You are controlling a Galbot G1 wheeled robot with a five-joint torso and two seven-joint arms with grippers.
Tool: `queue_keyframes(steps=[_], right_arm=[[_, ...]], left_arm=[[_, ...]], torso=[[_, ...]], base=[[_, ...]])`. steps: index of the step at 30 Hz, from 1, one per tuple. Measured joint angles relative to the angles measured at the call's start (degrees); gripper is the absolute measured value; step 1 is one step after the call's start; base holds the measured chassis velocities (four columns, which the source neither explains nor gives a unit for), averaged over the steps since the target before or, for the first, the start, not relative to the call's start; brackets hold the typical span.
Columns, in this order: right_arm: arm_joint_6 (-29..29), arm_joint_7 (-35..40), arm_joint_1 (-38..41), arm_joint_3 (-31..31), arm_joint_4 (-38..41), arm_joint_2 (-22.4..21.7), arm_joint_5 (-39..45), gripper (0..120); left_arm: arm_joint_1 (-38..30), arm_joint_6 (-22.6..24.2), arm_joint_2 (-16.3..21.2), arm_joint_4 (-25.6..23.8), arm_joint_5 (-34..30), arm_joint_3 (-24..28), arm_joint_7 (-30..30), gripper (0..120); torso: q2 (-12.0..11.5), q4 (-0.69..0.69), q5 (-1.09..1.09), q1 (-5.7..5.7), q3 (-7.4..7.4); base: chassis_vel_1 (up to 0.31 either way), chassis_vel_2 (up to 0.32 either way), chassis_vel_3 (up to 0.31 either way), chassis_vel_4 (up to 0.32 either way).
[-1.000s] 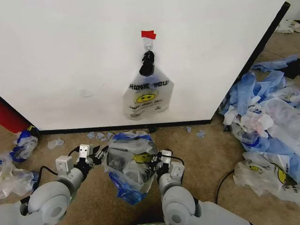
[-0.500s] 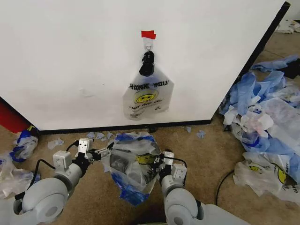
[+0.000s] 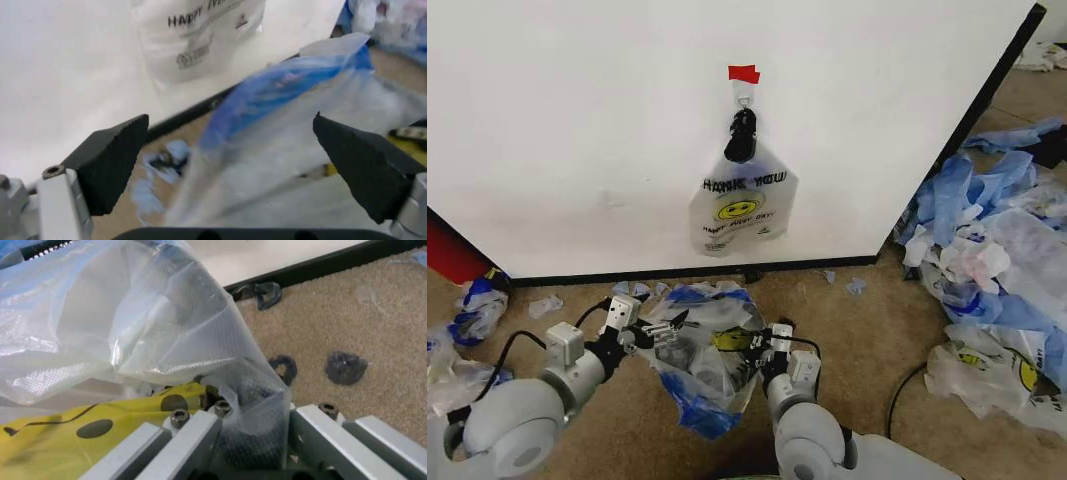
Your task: Pick up the garbage bag from the wall and place it over the trash bin.
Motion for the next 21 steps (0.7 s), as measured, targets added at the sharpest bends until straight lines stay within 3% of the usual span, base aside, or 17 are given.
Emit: queue_keyframes(steps=[7,21], right_arm=[[0.24,-0.21,0.18,-0.23,-0.68,0.28,-0.92,0],[0.43,-0.42,1.51,-2.82,-1.47,1.22,-1.6,0]], left_arm=[[0.33,-1.56,1.04,2.29,6.26,-0.05,4.27,97],[-0.27,-2.65,0.85,3.94,8.77,0.14,5.73,92]], torso=[[0.0,0.0,0.0,0.0,0.0],[0.0,0.0,0.0,0.0,0.0]], base=[[0.0,0.0,0.0,0.0],[0.0,0.0,0.0,0.0]])
